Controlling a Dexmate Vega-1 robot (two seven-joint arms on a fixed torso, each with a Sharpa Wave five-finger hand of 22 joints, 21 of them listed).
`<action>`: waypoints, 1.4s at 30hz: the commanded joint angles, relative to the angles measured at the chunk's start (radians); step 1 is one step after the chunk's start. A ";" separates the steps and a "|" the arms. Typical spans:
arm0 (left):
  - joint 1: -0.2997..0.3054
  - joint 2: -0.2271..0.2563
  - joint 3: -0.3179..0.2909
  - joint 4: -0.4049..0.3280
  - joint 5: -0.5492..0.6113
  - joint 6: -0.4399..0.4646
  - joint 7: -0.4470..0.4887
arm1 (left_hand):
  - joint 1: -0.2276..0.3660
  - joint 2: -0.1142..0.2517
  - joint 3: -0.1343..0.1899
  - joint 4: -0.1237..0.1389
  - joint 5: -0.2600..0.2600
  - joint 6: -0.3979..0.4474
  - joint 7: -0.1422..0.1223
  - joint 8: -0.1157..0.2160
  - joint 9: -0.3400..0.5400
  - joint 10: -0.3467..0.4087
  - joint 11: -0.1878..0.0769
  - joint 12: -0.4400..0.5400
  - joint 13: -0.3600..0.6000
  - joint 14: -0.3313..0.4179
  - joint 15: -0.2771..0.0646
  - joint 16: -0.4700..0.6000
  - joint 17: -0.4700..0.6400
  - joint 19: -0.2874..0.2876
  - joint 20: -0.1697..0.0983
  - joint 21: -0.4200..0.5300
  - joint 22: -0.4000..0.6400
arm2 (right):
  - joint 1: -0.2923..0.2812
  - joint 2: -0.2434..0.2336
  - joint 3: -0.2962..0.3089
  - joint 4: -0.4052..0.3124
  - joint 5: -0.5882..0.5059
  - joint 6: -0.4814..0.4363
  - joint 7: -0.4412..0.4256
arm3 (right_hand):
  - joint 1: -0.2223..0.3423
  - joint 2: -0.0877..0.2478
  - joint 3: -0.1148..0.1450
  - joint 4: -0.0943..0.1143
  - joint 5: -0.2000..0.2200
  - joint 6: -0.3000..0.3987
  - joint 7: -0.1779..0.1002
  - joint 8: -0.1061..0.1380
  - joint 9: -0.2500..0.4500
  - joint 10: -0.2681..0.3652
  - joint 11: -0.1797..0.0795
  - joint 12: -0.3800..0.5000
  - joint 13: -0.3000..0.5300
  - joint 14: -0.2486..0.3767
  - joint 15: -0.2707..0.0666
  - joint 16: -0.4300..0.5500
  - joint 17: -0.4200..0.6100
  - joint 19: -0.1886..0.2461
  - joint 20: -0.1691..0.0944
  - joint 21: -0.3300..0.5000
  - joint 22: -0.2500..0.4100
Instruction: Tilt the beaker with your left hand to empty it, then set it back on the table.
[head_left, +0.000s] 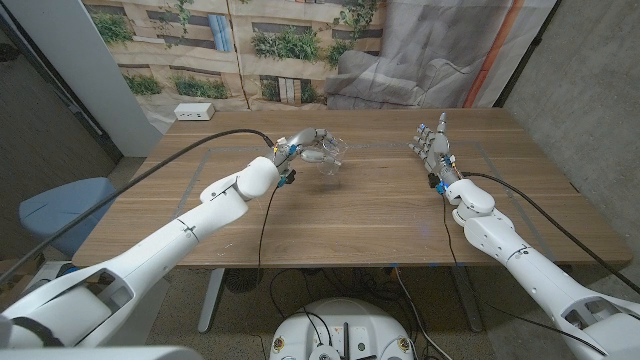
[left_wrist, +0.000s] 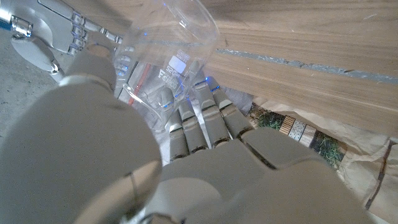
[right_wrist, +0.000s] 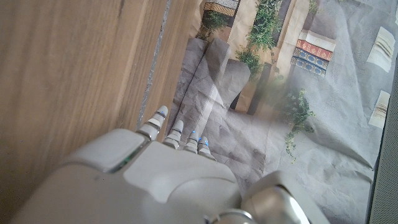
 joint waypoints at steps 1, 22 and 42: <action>0.052 -0.040 -0.028 0.095 -0.091 -0.131 0.086 | 0.131 0.202 0.000 0.000 0.006 0.113 -0.074 0.002 0.002 0.144 -0.133 -0.003 0.002 0.052 -0.224 -0.012 0.000 -0.003 -0.102 0.004 0.005 | 0.000 0.000 0.000 0.001 0.000 0.001 0.000 | 0.004 0.088 -0.006 0.001 0.006 -0.007 -0.002 0.005 0.002 -0.004 -0.001 0.006 0.005 -0.004 -0.020 0.003 0.002 0.001 0.006 0.007 0.005; 0.041 -0.066 -0.002 0.248 -0.140 -0.257 0.053 | 0.085 0.202 0.010 0.004 0.008 0.091 -0.094 -0.042 -0.008 0.088 -0.134 -0.052 -0.014 0.007 -0.220 -0.082 -0.031 -0.104 -0.105 -0.040 -0.001 | 0.000 0.000 0.000 0.000 0.000 0.000 0.000 | 0.004 0.088 -0.006 0.001 0.006 -0.007 -0.001 0.005 0.002 -0.004 -0.001 0.006 0.005 -0.004 -0.020 0.003 0.002 0.001 0.005 0.007 0.005; 0.031 -0.084 0.023 0.308 -0.093 -0.291 0.072 | -0.001 0.164 0.006 0.004 0.008 0.059 -0.116 -0.102 -0.010 0.038 -0.142 -0.108 -0.036 -0.166 -0.206 -0.209 -0.108 -0.204 -0.065 -0.060 -0.012 | 0.000 0.000 0.000 0.000 0.000 0.000 0.000 | 0.004 0.089 -0.006 0.001 0.006 -0.008 -0.001 0.005 0.002 -0.004 -0.002 0.006 0.005 -0.004 -0.020 0.003 0.002 0.001 0.005 0.006 0.004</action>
